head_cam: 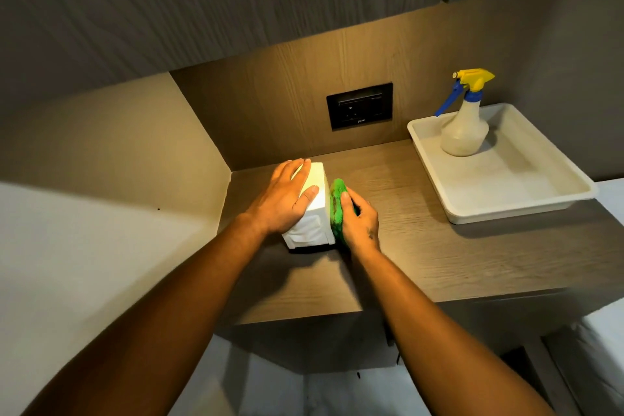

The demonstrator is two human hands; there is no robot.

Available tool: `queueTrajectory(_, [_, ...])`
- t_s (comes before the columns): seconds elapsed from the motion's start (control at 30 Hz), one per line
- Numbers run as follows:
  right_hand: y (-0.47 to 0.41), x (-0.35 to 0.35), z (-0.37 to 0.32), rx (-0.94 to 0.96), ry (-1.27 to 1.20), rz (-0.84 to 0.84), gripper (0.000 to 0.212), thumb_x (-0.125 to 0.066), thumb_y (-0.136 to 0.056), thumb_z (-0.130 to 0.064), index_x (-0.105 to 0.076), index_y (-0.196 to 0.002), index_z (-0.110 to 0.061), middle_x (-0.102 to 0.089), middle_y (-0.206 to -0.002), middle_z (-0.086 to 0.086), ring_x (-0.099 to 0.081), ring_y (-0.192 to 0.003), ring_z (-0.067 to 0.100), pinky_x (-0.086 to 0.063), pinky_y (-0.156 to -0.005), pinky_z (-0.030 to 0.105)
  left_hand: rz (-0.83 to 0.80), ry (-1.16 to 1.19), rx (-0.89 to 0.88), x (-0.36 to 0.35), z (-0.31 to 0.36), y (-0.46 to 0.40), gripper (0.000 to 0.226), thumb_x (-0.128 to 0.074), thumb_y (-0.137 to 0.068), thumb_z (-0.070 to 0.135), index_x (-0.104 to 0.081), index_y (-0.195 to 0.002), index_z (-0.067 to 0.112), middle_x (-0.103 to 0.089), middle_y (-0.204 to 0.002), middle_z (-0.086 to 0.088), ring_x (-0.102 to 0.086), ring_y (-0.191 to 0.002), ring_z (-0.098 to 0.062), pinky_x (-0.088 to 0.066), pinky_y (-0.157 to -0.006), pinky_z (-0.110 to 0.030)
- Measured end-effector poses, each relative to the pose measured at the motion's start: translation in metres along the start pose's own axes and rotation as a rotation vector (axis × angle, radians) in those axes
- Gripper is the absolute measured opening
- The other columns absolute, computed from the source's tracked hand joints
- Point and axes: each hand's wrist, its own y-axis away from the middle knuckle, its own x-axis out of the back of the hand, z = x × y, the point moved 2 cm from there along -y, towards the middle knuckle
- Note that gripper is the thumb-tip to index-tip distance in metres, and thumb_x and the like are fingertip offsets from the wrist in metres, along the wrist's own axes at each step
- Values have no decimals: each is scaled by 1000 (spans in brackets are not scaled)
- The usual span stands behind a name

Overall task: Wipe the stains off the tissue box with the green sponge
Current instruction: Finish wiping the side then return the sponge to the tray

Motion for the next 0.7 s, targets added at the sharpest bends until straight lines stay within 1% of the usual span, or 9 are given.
queueTrajectory(0.1, [18,0,-6,73,-48,61,35,-57,-96,-34,-66,-127,-20,-62,-127,6,-59,-114,17,-53,-94,33,-11,4,-1,0,-1,0,75,-23,-98,57,-12,-161,17,-14,-168,-6,-9,-154,-26,-11,-122,-43])
queueTrajectory(0.2, [24,3,-26,91,-121,19,34,-56,-98,-29,-64,-129,-16,-64,-126,5,-60,-113,15,-53,-88,23,-13,-16,-5,0,-2,-2,76,-21,-98,58,-12,-161,17,-13,-169,-7,-8,-154,-26,-11,-122,-43])
queueTrajectory(0.27, [23,14,-40,49,-208,-8,34,-56,-99,-27,-63,-130,-15,-67,-122,3,-62,-109,14,-54,-82,20,-33,-31,-3,2,-1,-3,72,-24,-102,57,-10,-162,17,-12,-169,-6,-7,-155,-26,-11,-123,-46])
queueTrajectory(0.33, [18,35,-54,63,-196,4,34,-56,-98,-27,-63,-130,-17,-68,-121,1,-64,-106,13,-53,-79,17,-47,-16,28,5,5,-3,73,-27,-103,58,-8,-162,18,-11,-170,-6,-6,-155,-26,-9,-125,-52])
queueTrajectory(0.4, [8,68,-65,92,-111,49,35,-57,-98,-30,-62,-131,-20,-68,-124,2,-63,-109,15,-54,-87,26,8,41,50,11,20,-4,78,-27,-101,63,-8,-162,18,-13,-169,-8,-5,-156,-26,-3,-124,-56])
queueTrajectory(0.47, [-6,105,-77,145,-16,105,37,-57,-97,-33,-62,-131,-20,-66,-128,3,-62,-114,17,-52,-96,34,111,60,7,17,46,-7,84,-23,-97,68,-11,-161,16,-16,-168,-9,-4,-156,-26,3,-122,-57])
queueTrajectory(0.53, [-23,143,-93,220,76,170,37,-58,-96,-35,-64,-129,-20,-64,-128,2,-60,-114,15,-49,-99,33,181,31,-74,19,81,-14,88,-21,-93,69,-14,-160,12,-18,-167,-11,-5,-156,-28,4,-122,-58])
queueTrajectory(0.63, [-52,187,-118,355,316,231,34,-57,-95,-36,-69,-122,-20,-65,-119,3,-59,-104,11,-46,-90,24,215,8,-158,4,132,-26,87,-24,-94,66,-17,-160,9,-20,-167,-13,-6,-155,-29,2,-123,-57])
queueTrajectory(0.7, [-73,205,-126,401,563,191,30,-52,-97,-33,-72,-114,-18,-68,-112,8,-62,-99,17,-43,-80,23,174,18,-149,-20,156,-33,85,-25,-97,64,-14,-161,9,-16,-168,-12,-3,-156,-29,4,-124,-55])
